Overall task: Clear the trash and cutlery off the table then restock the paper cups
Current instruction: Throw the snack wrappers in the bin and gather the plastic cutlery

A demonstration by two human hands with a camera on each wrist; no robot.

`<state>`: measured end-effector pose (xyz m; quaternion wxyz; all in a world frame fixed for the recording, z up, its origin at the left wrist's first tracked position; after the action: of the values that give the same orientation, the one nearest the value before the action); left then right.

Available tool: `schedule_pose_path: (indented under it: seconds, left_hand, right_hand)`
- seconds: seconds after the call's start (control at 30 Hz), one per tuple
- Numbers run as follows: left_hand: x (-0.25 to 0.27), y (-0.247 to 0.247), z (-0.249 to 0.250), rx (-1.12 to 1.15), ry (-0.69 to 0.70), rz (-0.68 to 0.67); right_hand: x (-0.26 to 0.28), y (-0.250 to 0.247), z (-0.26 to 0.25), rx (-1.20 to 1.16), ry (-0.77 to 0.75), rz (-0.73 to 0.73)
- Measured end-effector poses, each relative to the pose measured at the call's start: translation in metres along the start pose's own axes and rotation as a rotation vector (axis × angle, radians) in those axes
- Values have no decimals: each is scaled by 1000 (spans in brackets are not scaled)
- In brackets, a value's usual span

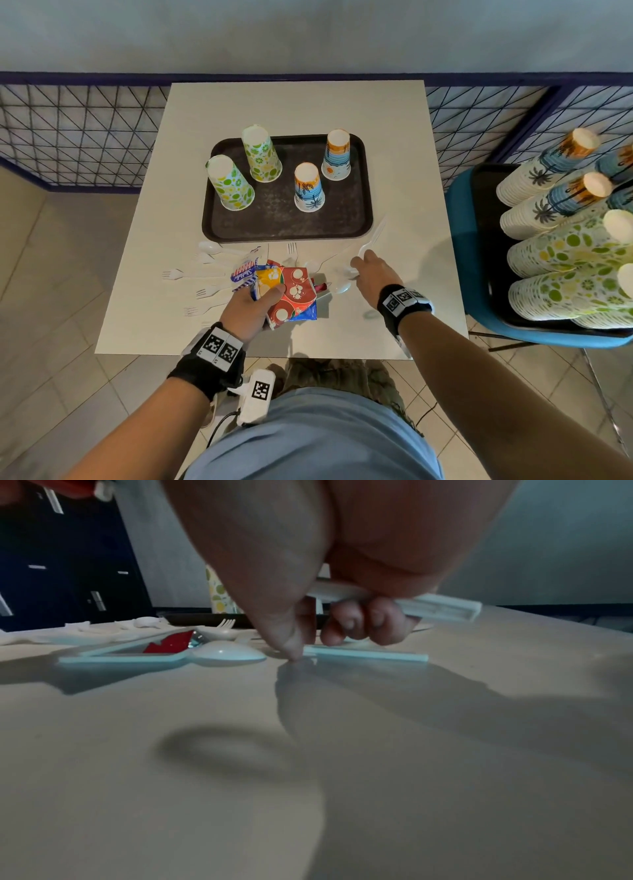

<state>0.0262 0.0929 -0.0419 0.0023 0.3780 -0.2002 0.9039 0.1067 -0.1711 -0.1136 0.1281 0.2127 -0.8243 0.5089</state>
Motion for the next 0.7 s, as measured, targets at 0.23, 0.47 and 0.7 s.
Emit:
schedule_pose_path:
  seconds: [0.23, 0.47, 0.7]
  left_hand:
    - [-3, 2, 5, 25, -17, 3]
    - [-6, 6, 9, 77, -23, -17]
    - [-6, 8, 10, 79, -18, -7]
  right_hand:
    - [0, 6, -5, 156, -28, -32]
    - [5, -26, -1, 64, -78, -38]
    - [-19, -70, 19, -33, 85, 17]
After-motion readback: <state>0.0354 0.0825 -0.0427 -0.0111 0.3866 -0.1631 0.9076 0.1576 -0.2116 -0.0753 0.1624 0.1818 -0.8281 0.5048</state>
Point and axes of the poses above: each hand's wrist, its own x-axis away from the middle knuckle, its own y-axis out of the palm, z = x × y, the point moved 5 cm from there along -x, towards the middle knuckle, and after that the axes turned 15 degrees about -x, right-handed, at the moved point
